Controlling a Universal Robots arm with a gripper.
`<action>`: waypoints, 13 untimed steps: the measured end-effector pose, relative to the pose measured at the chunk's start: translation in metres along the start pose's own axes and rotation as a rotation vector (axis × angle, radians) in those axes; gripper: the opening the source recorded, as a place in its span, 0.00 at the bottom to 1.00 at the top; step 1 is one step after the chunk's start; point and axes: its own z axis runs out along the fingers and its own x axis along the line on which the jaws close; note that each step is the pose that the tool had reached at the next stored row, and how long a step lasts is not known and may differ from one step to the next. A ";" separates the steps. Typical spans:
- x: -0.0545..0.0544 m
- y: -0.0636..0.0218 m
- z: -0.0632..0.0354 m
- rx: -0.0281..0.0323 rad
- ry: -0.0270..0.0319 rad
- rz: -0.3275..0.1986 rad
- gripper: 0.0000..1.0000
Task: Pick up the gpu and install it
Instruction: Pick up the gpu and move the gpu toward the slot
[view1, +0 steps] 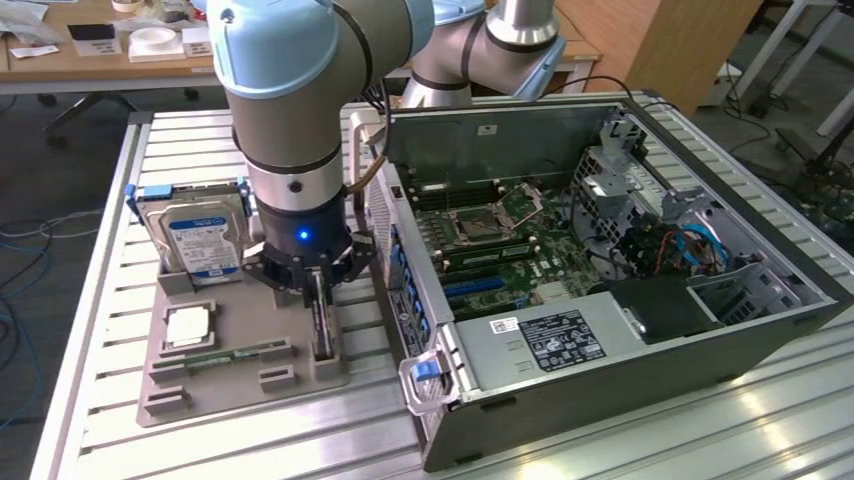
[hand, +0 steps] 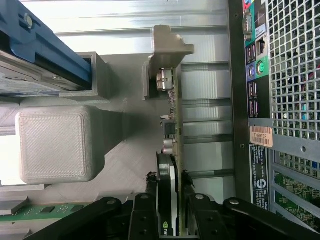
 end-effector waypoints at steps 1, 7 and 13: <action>0.000 0.0000 0.0000 0.0001 -0.0003 0.000 0.28; 0.000 0.0000 0.0000 0.0000 -0.0004 0.000 0.27; 0.000 0.0000 0.0000 0.0000 -0.0004 0.000 0.27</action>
